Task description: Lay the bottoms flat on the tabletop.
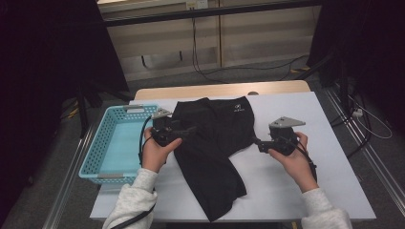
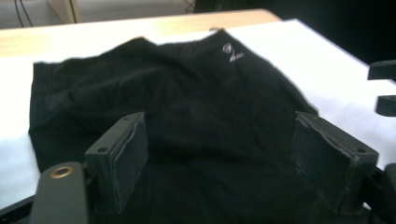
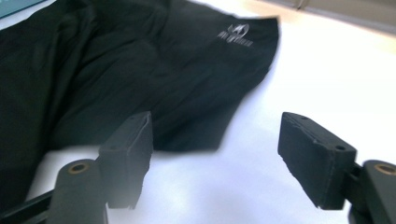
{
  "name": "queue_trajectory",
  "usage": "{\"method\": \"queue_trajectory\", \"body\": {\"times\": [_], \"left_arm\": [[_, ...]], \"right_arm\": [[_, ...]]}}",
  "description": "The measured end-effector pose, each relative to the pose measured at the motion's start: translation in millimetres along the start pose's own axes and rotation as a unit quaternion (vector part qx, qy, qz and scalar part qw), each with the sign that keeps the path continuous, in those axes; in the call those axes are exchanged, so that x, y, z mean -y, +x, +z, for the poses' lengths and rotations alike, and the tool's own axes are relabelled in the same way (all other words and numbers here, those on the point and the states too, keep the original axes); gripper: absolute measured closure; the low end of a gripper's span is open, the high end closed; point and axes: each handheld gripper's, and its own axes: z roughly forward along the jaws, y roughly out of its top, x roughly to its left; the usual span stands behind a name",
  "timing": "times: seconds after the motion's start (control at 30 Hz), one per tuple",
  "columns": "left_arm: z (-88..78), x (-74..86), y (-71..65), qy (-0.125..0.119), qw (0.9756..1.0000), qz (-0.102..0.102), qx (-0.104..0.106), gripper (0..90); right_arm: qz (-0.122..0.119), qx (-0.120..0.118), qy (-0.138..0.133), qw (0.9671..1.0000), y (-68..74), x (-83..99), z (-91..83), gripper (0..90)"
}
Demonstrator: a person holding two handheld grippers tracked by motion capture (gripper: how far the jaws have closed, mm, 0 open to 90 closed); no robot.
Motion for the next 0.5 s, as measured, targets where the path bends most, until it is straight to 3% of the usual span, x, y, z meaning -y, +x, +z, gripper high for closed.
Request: {"method": "queue_trajectory", "body": {"times": [0.17, 0.33, 0.5], "left_arm": [[1.7, 11.6, -3.3, 0.004, 1.0, 0.006, 0.0, 17.8], [7.3, 18.4, -5.5, 0.016, 0.9997, 0.011, 0.011, 17.7], [8.0, 22.3, -5.8, 0.016, 0.9997, 0.014, 0.007, 17.4]], "right_arm": [[-0.005, -0.009, 0.018, 0.9998, 10.4, 15.4, 7.1, 25.8], [-0.008, -0.015, 0.033, 0.9993, 13.5, 18.3, 14.0, 28.7], [-0.007, -0.018, 0.043, 0.9989, 17.1, 21.0, 21.0, 33.6]]}}
